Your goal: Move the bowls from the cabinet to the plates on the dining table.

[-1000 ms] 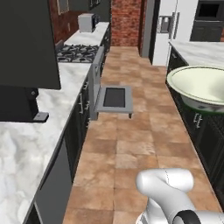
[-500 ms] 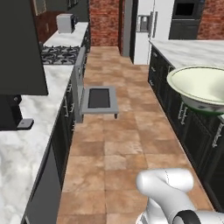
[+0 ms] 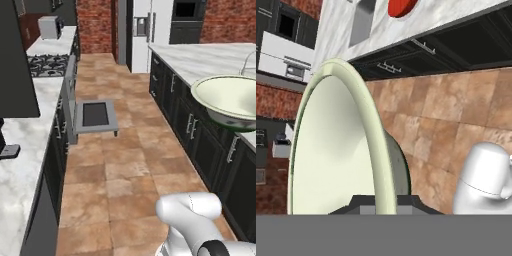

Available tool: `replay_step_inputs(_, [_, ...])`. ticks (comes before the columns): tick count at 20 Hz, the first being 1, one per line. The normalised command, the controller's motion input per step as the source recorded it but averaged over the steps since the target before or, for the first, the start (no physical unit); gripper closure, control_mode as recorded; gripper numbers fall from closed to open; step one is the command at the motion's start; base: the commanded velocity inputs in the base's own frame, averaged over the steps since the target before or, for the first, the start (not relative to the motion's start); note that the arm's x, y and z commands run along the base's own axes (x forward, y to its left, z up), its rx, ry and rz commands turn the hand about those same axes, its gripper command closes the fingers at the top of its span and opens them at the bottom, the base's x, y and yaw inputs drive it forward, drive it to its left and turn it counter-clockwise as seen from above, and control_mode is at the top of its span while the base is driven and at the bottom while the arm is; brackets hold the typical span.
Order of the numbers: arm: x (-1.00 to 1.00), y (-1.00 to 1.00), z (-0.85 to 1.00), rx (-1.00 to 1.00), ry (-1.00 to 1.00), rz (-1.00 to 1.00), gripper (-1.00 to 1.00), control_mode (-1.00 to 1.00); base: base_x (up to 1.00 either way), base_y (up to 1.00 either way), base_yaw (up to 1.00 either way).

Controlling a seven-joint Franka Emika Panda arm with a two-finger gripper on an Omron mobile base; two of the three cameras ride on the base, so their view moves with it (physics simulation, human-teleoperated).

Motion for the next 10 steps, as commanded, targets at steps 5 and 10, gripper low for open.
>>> replay_step_inputs(5, [0.00,0.00,0.00,0.00,0.00,0.00,1.00,1.00,0.00,0.00,-0.25])
replay_step_inputs(10, [0.00,0.00,0.00,0.00,0.00,0.00,1.00,1.00,0.00,0.00,-0.25])
